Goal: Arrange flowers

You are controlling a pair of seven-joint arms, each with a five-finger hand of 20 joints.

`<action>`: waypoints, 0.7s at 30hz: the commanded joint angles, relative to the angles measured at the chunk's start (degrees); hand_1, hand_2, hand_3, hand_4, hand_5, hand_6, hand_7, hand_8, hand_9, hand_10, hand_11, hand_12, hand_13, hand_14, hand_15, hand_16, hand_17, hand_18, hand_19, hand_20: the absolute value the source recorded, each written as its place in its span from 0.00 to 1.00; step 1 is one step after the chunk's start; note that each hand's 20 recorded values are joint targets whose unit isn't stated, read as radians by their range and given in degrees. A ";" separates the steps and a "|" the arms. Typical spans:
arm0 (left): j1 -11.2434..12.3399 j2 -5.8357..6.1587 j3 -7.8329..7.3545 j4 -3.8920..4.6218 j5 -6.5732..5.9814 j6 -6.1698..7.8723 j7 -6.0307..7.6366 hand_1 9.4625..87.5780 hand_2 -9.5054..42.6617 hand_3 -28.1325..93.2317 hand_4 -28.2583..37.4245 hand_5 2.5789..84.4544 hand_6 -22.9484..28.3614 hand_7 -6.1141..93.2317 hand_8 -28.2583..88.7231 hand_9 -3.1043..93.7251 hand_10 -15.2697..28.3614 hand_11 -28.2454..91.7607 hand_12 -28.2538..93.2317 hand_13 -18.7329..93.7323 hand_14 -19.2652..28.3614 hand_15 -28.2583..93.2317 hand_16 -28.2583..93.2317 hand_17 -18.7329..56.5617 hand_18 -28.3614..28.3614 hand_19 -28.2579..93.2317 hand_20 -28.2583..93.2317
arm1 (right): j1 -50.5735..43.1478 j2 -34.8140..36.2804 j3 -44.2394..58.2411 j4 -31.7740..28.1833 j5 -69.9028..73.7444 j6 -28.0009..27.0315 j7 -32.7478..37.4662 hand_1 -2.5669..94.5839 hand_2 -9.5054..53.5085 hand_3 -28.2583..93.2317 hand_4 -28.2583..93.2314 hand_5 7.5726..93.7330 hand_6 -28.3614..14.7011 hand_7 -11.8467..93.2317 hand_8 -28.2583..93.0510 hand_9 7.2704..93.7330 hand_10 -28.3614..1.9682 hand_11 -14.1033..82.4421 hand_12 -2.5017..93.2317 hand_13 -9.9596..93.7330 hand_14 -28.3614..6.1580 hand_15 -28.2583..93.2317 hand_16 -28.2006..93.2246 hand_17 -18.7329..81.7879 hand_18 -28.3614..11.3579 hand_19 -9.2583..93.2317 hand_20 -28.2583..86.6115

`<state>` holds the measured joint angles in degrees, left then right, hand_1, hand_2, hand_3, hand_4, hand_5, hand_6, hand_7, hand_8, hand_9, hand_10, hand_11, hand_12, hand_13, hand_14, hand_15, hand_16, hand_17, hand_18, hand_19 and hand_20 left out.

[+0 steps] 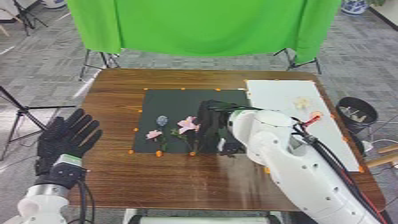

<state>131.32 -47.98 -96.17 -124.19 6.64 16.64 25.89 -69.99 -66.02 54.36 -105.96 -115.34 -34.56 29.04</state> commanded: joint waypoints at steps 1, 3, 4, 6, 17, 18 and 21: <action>0.47 -0.41 -0.10 -0.25 -0.45 0.56 0.09 0.28 0.44 0.82 0.00 0.52 0.64 0.23 0.16 0.44 0.72 0.46 0.35 0.43 0.75 0.63 0.18 0.17 0.80 0.57 0.32 | -0.64 -0.39 0.05 -0.63 -0.93 -0.93 -0.61 0.46 0.00 0.89 0.01 0.53 0.55 0.23 0.12 0.58 0.41 0.25 0.17 0.67 0.44 0.58 0.39 0.48 0.17 0.83 0.51; 0.59 -0.38 -0.05 -0.35 -0.63 0.81 0.36 0.28 0.44 0.82 0.00 0.52 0.64 0.23 0.16 0.44 0.72 0.46 0.35 0.43 0.75 0.63 0.18 0.17 0.80 0.57 0.32 | -0.42 -0.43 -0.09 -0.50 -1.14 -1.50 -0.62 0.46 0.00 0.89 0.01 0.52 0.54 0.23 0.12 0.58 0.40 0.25 0.17 0.66 0.44 0.58 0.39 0.48 0.17 0.83 0.50; 0.68 -0.41 -0.09 -0.33 -0.69 0.76 0.41 0.28 0.44 0.82 0.00 0.52 0.64 0.23 0.16 0.44 0.72 0.46 0.35 0.43 0.75 0.63 0.18 0.17 0.80 0.57 0.32 | -0.37 -0.62 0.04 -0.35 -1.07 -2.12 -0.47 0.46 0.00 0.89 0.01 0.53 0.54 0.23 0.12 0.58 0.40 0.25 0.16 0.66 0.44 0.58 0.39 0.48 0.17 0.83 0.50; 0.58 -0.44 -0.05 -0.38 -0.77 0.98 0.45 0.28 0.44 0.82 0.00 0.52 0.64 0.23 0.16 0.44 0.72 0.46 0.35 0.43 0.75 0.63 0.18 0.17 0.80 0.57 0.32 | -0.30 -0.60 0.03 -0.29 -0.28 -2.31 0.10 0.45 0.00 0.89 0.01 0.57 0.54 0.23 0.12 0.58 0.40 0.25 0.16 0.66 0.44 0.58 0.39 0.48 0.17 0.83 0.50; 0.41 -0.42 0.07 -0.52 -1.00 2.08 0.69 0.28 0.46 0.82 0.00 0.53 0.64 0.23 0.16 0.44 0.73 0.46 0.35 0.43 0.76 0.63 0.18 0.17 0.80 0.58 0.32 | -0.49 -0.25 -0.59 -0.76 -7.79 -4.69 -3.16 0.39 0.18 0.87 0.01 0.57 0.54 0.22 0.11 0.58 0.38 0.25 0.16 0.66 0.41 0.57 0.39 0.47 0.17 0.82 0.49; 0.57 -0.32 -0.01 -0.58 -0.99 2.15 0.72 0.28 0.46 0.82 0.00 0.53 0.64 0.23 0.16 0.45 0.73 0.46 0.35 0.43 0.76 0.63 0.18 0.17 0.80 0.58 0.32 | -0.60 -0.40 -0.56 -0.91 -9.57 -6.36 -4.18 0.38 0.19 0.86 0.02 0.56 0.54 0.22 0.11 0.58 0.38 0.24 0.16 0.65 0.41 0.57 0.39 0.47 0.16 0.82 0.49; 0.30 -0.18 0.32 -0.43 0.23 2.79 0.44 0.28 0.46 0.82 0.00 0.53 0.64 0.23 0.16 0.45 0.73 0.46 0.35 0.43 0.76 0.63 0.18 0.17 0.80 0.58 0.32 | -0.86 -0.56 -0.61 -1.37 -15.34 -10.83 -7.57 0.35 0.23 0.87 0.03 0.50 0.48 0.21 0.11 0.53 0.35 0.23 0.15 0.62 0.37 0.56 0.38 0.46 0.15 0.80 0.48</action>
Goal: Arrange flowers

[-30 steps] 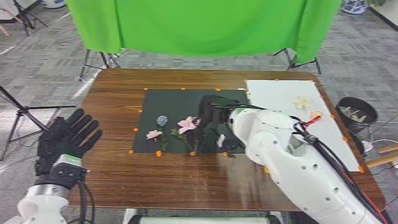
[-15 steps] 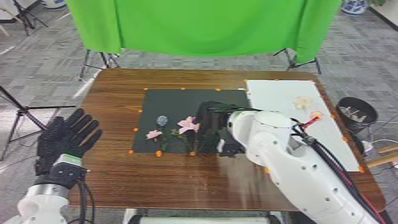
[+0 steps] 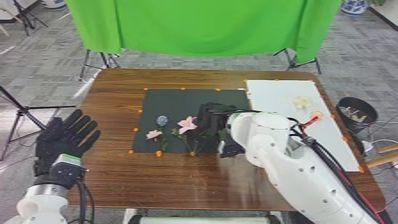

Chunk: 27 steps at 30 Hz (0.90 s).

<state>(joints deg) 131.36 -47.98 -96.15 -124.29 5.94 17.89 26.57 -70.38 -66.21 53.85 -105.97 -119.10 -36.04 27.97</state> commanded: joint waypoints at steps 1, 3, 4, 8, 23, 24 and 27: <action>0.22 -0.16 0.38 -0.36 0.83 1.68 -0.24 0.28 0.46 0.82 0.00 0.53 0.64 0.24 0.16 0.45 0.72 0.46 0.35 0.43 0.76 0.64 0.18 0.17 0.80 0.58 0.32 | -0.59 -0.32 -0.07 -1.37 -11.89 -9.63 -7.17 0.35 0.23 0.87 0.03 0.48 0.45 0.20 0.12 0.52 0.34 0.23 0.15 0.61 0.36 0.56 0.38 0.45 0.15 0.80 0.48; 0.05 -0.16 0.38 -0.16 0.72 1.28 -0.39 0.28 0.47 0.82 0.00 0.53 0.64 0.24 0.16 0.45 0.72 0.46 0.35 0.43 0.76 0.64 0.18 0.17 0.80 0.58 0.32 | -0.89 -0.36 0.29 -1.57 -9.23 -9.36 -5.85 0.33 0.26 0.88 0.03 0.45 0.39 0.18 0.13 0.49 0.31 0.22 0.15 0.59 0.35 0.56 0.38 0.44 0.15 0.80 0.48; 0.21 0.04 0.47 -0.21 0.54 1.37 -0.06 0.28 0.47 0.82 0.00 0.53 0.64 0.24 0.16 0.45 0.72 0.46 0.35 0.43 0.76 0.64 0.18 0.17 0.80 0.58 0.32 | -1.15 -0.28 0.53 -1.95 -9.07 -9.64 -5.67 0.33 0.27 0.88 0.03 0.44 0.37 0.18 0.13 0.48 0.30 0.22 0.15 0.59 0.35 0.56 0.38 0.44 0.15 0.80 0.48; 0.69 -0.34 -0.24 -0.57 0.25 1.52 -0.33 0.28 0.47 0.82 0.00 0.53 0.64 0.24 0.16 0.45 0.72 0.46 0.35 0.43 0.76 0.64 0.18 0.17 0.80 0.58 0.32 | -1.61 0.55 0.94 -2.96 -11.20 -9.89 -7.78 0.31 0.28 0.88 0.04 0.41 0.31 0.16 0.14 0.46 0.27 0.22 0.15 0.57 0.33 0.56 0.38 0.44 0.15 0.80 0.48; 1.50 -0.50 -0.08 -0.78 -1.60 1.24 1.02 0.28 0.47 0.82 0.00 0.53 0.64 0.24 0.16 0.45 0.72 0.47 0.34 0.43 0.76 0.64 0.18 0.17 0.80 0.58 0.32 | -3.62 3.62 -0.22 -3.52 -11.02 5.37 -8.26 0.28 0.38 0.87 0.02 0.40 0.43 0.19 0.13 0.47 0.33 0.23 0.15 0.60 0.35 0.58 0.37 0.46 0.14 0.81 0.48; 1.29 -0.55 0.06 -0.76 -1.47 1.31 0.96 0.27 0.48 0.82 0.00 0.53 0.64 0.24 0.16 0.45 0.73 0.46 0.34 0.43 0.76 0.64 0.18 0.17 0.80 0.58 0.32 | -3.72 3.65 0.16 -3.68 -11.14 5.26 -8.33 0.29 0.39 0.87 0.02 0.44 0.45 0.20 0.13 0.49 0.34 0.23 0.15 0.62 0.36 0.58 0.37 0.46 0.14 0.81 0.48; 1.33 -0.57 0.24 -0.82 -1.55 1.30 1.21 0.27 0.48 0.82 0.00 0.53 0.64 0.24 0.16 0.45 0.72 0.47 0.34 0.43 0.76 0.64 0.18 0.17 0.80 0.58 0.32 | -4.26 4.57 1.39 -4.10 -11.08 8.63 -7.79 0.31 0.34 0.87 0.02 0.49 0.52 0.23 0.13 0.51 0.36 0.24 0.15 0.63 0.38 0.58 0.37 0.46 0.15 0.81 0.48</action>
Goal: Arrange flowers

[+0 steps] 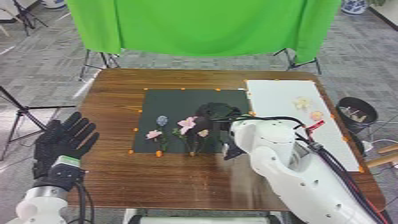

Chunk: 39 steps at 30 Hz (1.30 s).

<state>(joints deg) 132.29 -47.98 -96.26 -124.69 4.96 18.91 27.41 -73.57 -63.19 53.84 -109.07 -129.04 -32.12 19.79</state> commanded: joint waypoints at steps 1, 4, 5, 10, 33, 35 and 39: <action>0.21 -0.58 0.50 -0.40 -0.53 0.22 0.43 0.27 0.48 0.82 0.00 0.53 0.64 0.24 0.16 0.45 0.72 0.46 0.34 0.43 0.76 0.64 0.18 0.17 0.80 0.58 0.32 | -1.30 2.14 2.37 -1.36 -0.87 5.39 1.05 0.32 0.32 0.88 0.02 0.49 0.53 0.23 0.13 0.51 0.37 0.25 0.16 0.63 0.39 0.58 0.37 0.47 0.15 0.81 0.48; -0.18 -0.48 0.85 -0.44 -0.33 0.15 0.31 0.28 0.48 0.82 0.00 0.53 0.64 0.24 0.16 0.45 0.72 0.46 0.34 0.43 0.76 0.64 0.18 0.17 0.80 0.58 0.32 | -2.38 4.71 6.35 -2.32 1.40 8.38 4.20 0.33 0.27 0.88 0.02 0.49 0.53 0.24 0.13 0.52 0.37 0.25 0.16 0.63 0.40 0.58 0.38 0.47 0.15 0.81 0.48; -0.25 -0.45 0.93 -0.45 -0.35 -0.01 0.44 0.27 0.48 0.82 0.00 0.53 0.64 0.24 0.16 0.45 0.72 0.46 0.34 0.43 0.76 0.64 0.18 0.17 0.80 0.58 0.32 | -2.83 5.77 7.78 -2.37 1.79 9.73 5.33 0.33 0.26 0.88 0.02 0.49 0.53 0.24 0.13 0.52 0.37 0.25 0.16 0.63 0.40 0.58 0.38 0.47 0.16 0.81 0.48; -0.60 -0.32 0.84 -0.51 0.51 -0.53 0.52 0.27 0.48 0.82 0.00 0.53 0.64 0.24 0.16 0.45 0.73 0.46 0.34 0.43 0.76 0.64 0.18 0.17 0.80 0.58 0.32 | -5.26 10.54 17.00 -1.87 5.34 7.15 12.31 0.33 0.19 0.89 0.02 0.45 0.52 0.23 0.13 0.48 0.36 0.24 0.16 0.59 0.37 0.58 0.38 0.46 0.16 0.81 0.48; -1.39 -0.63 1.61 0.42 -0.43 0.25 0.73 0.27 0.48 0.82 0.00 0.53 0.64 0.24 0.16 0.45 0.72 0.46 0.35 0.43 0.76 0.64 0.18 0.17 0.80 0.58 0.32 | 0.95 17.19 16.70 17.28 12.69 4.51 22.99 0.32 0.17 0.90 0.01 0.33 0.47 0.22 0.15 0.28 0.26 0.23 0.17 0.35 0.25 0.46 0.34 0.35 0.14 0.66 0.42; -1.19 -0.82 1.36 0.39 -0.20 0.32 0.47 0.27 0.48 0.82 0.00 0.53 0.64 0.24 0.16 0.45 0.72 0.46 0.35 0.43 0.76 0.64 0.18 0.17 0.80 0.58 0.32 | 0.55 17.04 17.40 17.37 13.55 2.61 24.02 0.32 0.19 0.90 0.01 0.33 0.47 0.22 0.14 0.27 0.26 0.24 0.16 0.35 0.25 0.47 0.34 0.36 0.12 0.66 0.41; -0.28 -0.79 0.91 0.12 -0.49 0.57 0.82 0.27 0.48 0.82 0.00 0.53 0.64 0.24 0.16 0.45 0.72 0.46 0.35 0.43 0.76 0.64 0.18 0.17 0.80 0.58 0.32 | -0.62 17.00 18.37 17.41 14.72 0.90 25.55 0.35 0.20 0.91 0.01 0.33 0.47 0.23 0.14 0.27 0.25 0.24 0.16 0.36 0.25 0.48 0.33 0.38 0.10 0.65 0.39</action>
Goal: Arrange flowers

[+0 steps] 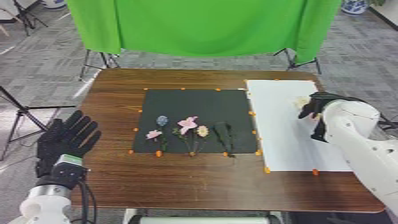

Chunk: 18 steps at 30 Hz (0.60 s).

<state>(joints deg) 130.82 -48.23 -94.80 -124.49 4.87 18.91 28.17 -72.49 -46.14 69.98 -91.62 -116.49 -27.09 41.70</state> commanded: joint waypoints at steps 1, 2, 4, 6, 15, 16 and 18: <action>1.11 -0.45 -0.53 -0.01 -0.36 0.46 0.05 0.27 0.48 0.82 0.00 0.53 0.64 0.24 0.16 0.45 0.72 0.46 0.35 0.43 0.76 0.64 0.18 0.17 0.80 0.58 0.32 | -2.04 0.01 2.51 -0.07 2.71 -4.27 4.25 0.36 0.21 0.91 0.01 0.33 0.47 0.23 0.14 0.27 0.25 0.25 0.16 0.36 0.25 0.48 0.33 0.39 0.10 0.65 0.39; 1.14 -0.49 -0.60 -0.09 -0.35 0.71 -0.01 0.27 0.48 0.82 0.00 0.53 0.64 0.24 0.16 0.45 0.72 0.46 0.35 0.43 0.76 0.64 0.18 0.17 0.80 0.58 0.32 | -2.59 0.13 2.71 -0.09 3.13 -3.63 4.47 0.37 0.21 0.91 0.01 0.33 0.47 0.23 0.14 0.28 0.24 0.25 0.16 0.36 0.25 0.48 0.33 0.40 0.09 0.65 0.39; 1.24 -0.35 -0.65 -0.11 -0.47 0.51 0.18 0.27 0.48 0.82 0.00 0.53 0.64 0.24 0.16 0.45 0.72 0.47 0.35 0.43 0.76 0.64 0.18 0.17 0.80 0.58 0.32 | -3.22 -0.04 3.07 0.28 3.65 -3.14 3.61 0.38 0.21 0.91 0.01 0.34 0.46 0.24 0.13 0.29 0.25 0.26 0.16 0.38 0.25 0.49 0.32 0.41 0.10 0.66 0.38; 1.12 -0.45 -0.53 -0.14 -0.37 0.53 0.19 0.27 0.48 0.82 0.00 0.53 0.64 0.24 0.16 0.45 0.72 0.47 0.35 0.43 0.76 0.64 0.18 0.17 0.80 0.58 0.32 | -4.02 -0.11 2.69 0.44 1.80 -1.19 1.89 0.42 0.21 0.91 0.00 0.39 0.49 0.27 0.12 0.38 0.31 0.30 0.16 0.45 0.30 0.52 0.32 0.45 0.12 0.70 0.38; 0.24 -1.27 0.74 0.42 -0.35 -0.35 -1.28 0.27 0.48 0.82 0.00 0.53 0.64 0.24 0.16 0.45 0.72 0.47 0.35 0.43 0.76 0.64 0.18 0.17 0.80 0.58 0.32 | -6.06 -1.51 1.86 0.60 2.70 -0.87 1.49 0.58 0.01 0.79 0.00 0.58 0.63 0.43 0.18 0.73 0.61 0.33 0.38 0.74 0.61 0.62 0.46 0.53 0.23 0.82 0.43; 0.53 -1.27 0.54 0.31 -0.33 -0.20 -1.11 0.27 0.48 0.82 0.00 0.53 0.64 0.24 0.16 0.45 0.72 0.47 0.34 0.43 0.76 0.64 0.18 0.17 0.80 0.58 0.32 | -6.21 -1.54 1.73 0.53 2.56 -0.86 1.20 0.60 0.00 0.77 0.00 0.58 0.63 0.47 0.19 0.76 0.64 0.32 0.44 0.74 0.64 0.62 0.49 0.53 0.23 0.82 0.44; 0.98 -1.34 -0.06 0.17 -0.11 -0.15 -1.08 0.27 0.48 0.82 0.00 0.53 0.64 0.24 0.16 0.45 0.72 0.47 0.35 0.43 0.76 0.64 0.18 0.17 0.80 0.58 0.32 | -6.79 -1.62 1.92 -0.08 1.86 -0.95 0.18 0.63 0.00 0.77 0.00 0.58 0.64 0.55 0.20 0.77 0.65 0.33 0.50 0.75 0.67 0.61 0.52 0.54 0.23 0.83 0.46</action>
<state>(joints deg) 130.73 -48.81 -94.32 -124.29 4.80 18.95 27.64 -75.12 -46.51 73.37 -91.95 -113.75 -25.89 43.09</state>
